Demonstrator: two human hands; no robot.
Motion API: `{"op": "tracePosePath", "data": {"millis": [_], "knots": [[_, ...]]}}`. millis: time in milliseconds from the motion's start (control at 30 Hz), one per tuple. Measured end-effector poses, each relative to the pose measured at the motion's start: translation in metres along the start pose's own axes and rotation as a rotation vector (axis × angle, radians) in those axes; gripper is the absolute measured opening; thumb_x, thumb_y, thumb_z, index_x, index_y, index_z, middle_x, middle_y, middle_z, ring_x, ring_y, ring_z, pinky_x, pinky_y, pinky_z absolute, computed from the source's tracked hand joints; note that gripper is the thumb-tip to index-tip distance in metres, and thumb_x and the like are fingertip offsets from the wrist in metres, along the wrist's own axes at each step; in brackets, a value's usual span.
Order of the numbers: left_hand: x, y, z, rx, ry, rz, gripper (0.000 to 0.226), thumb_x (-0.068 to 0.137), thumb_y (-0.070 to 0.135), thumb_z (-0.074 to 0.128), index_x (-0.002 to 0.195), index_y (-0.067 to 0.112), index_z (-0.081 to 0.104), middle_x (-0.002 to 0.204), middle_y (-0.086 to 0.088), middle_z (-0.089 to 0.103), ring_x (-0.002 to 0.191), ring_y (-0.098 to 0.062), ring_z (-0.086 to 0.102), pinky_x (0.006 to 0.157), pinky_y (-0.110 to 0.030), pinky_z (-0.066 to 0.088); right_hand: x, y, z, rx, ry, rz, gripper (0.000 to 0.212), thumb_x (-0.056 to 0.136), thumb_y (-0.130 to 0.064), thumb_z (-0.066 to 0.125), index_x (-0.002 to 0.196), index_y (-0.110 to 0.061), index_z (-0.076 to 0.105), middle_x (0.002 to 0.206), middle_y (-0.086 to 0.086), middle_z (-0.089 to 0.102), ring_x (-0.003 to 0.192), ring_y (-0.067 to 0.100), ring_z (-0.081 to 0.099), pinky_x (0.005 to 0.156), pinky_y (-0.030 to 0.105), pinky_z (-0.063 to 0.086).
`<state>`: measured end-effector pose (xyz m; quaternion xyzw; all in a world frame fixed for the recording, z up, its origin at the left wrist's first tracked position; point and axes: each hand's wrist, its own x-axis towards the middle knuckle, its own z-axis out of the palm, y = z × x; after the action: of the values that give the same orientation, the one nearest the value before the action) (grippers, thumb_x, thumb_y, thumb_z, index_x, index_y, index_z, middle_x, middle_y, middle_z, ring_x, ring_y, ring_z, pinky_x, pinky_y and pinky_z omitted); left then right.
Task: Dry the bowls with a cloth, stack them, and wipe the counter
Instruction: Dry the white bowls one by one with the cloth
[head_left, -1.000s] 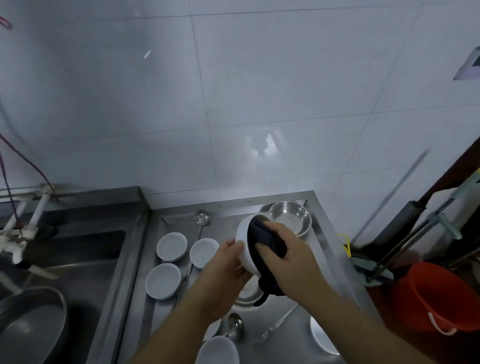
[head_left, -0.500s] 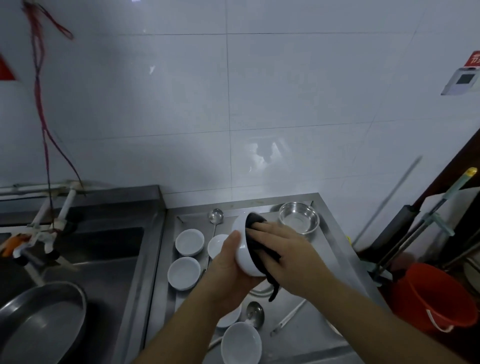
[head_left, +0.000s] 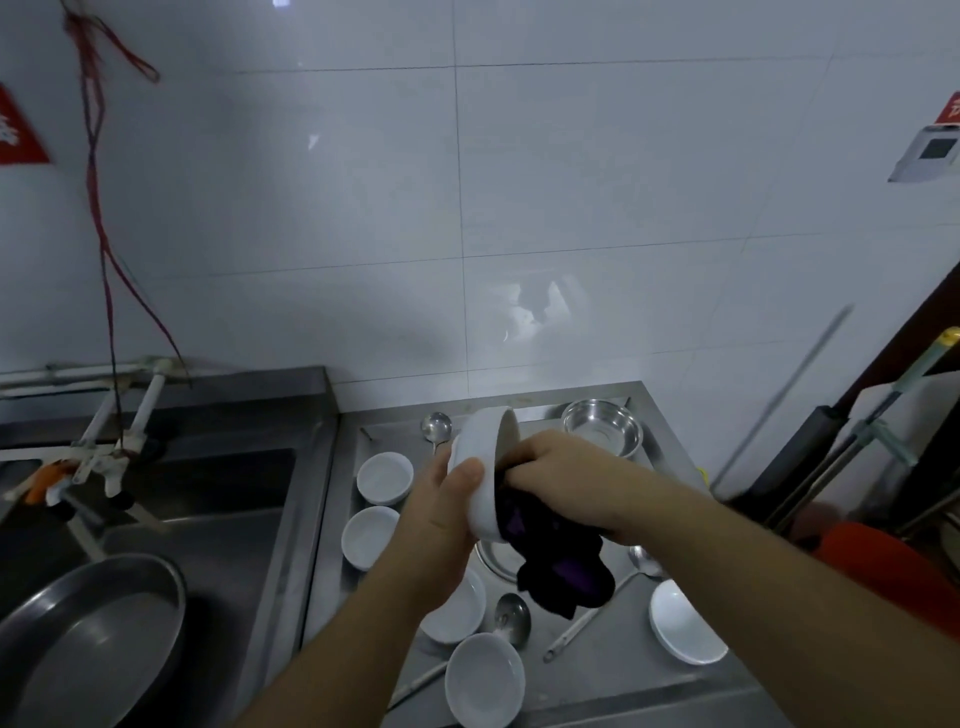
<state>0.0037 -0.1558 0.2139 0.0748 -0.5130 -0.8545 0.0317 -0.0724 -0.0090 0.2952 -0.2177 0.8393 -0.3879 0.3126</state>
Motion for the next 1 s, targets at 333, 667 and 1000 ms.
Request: {"op": "tracePosePath", "data": {"millis": [333, 667, 1000], "knots": [[-0.005, 0.003, 0.01, -0.097, -0.156, 0.042, 0.106, 0.082, 0.06, 0.082, 0.155, -0.003, 0.039, 0.145, -0.036, 0.055, 0.135, -0.048, 0.057, 0.103, -0.047, 0.056, -0.023, 0.007, 0.022, 1.623, -0.03, 0.106, 0.03, 0.106, -0.011, 0.044, 0.086, -0.002, 0.064, 0.065, 0.013, 0.07, 0.048, 0.024, 0.07, 0.042, 0.031, 0.058], [-0.014, -0.004, 0.018, -0.121, -0.05, 0.034, 0.113, 0.071, 0.069, 0.086, 0.151, 0.001, 0.046, 0.133, -0.041, 0.058, 0.12, -0.047, 0.064, 0.09, -0.048, 0.06, -0.01, 0.01, 0.025, 0.236, 0.54, -0.182, 0.023, 0.094, -0.018, 0.057, 0.096, -0.03, 0.078, 0.083, 0.001, 0.076, 0.078, 0.023, 0.072, 0.076, 0.041, 0.063], [-0.016, 0.012, 0.018, -0.046, -0.073, 0.077, 0.112, 0.076, 0.072, 0.08, 0.148, -0.008, 0.047, 0.137, -0.044, 0.055, 0.13, -0.052, 0.058, 0.103, -0.054, 0.055, -0.019, -0.008, 0.004, -0.262, 0.121, -0.214, 0.023, 0.087, -0.033, 0.05, 0.082, -0.021, 0.069, 0.071, 0.0, 0.068, 0.068, 0.016, 0.066, 0.063, 0.037, 0.056]]}}
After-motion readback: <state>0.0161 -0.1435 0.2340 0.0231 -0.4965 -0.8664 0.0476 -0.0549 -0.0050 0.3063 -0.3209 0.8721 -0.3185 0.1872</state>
